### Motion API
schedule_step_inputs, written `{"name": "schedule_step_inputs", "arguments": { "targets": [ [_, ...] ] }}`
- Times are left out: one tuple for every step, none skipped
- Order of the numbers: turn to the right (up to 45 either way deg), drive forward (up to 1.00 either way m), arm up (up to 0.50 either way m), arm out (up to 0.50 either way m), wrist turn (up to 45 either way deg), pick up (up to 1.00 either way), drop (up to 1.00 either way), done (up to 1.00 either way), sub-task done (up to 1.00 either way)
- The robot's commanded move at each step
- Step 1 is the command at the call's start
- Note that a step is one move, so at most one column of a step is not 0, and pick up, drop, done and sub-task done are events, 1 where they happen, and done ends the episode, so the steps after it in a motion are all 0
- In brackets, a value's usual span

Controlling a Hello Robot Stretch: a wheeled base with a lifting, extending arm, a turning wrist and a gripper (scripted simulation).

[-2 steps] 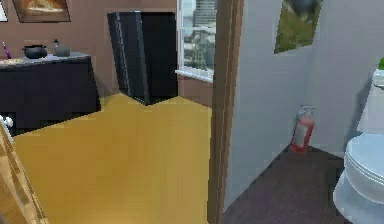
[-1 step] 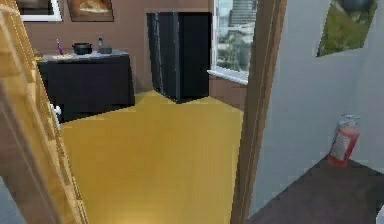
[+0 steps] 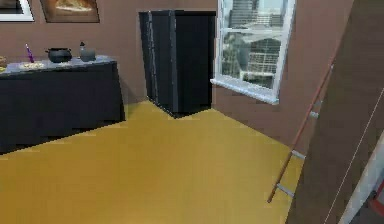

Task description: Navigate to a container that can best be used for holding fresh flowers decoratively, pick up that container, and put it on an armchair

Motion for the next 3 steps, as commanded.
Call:
{"name": "schedule_step_inputs", "arguments": {
  "targets": [
    [-33.0,0.00,0.00,0.00,0.0,0.00,0.00,0.00,0.00],
    [0.0,1.00,0.00,0.00,0.0,0.00,0.00,0.00,0.00],
    [-6.0,0.00,0.00,0.00,0.0,0.00,0.00,0.00,0.00]
  ]
}}
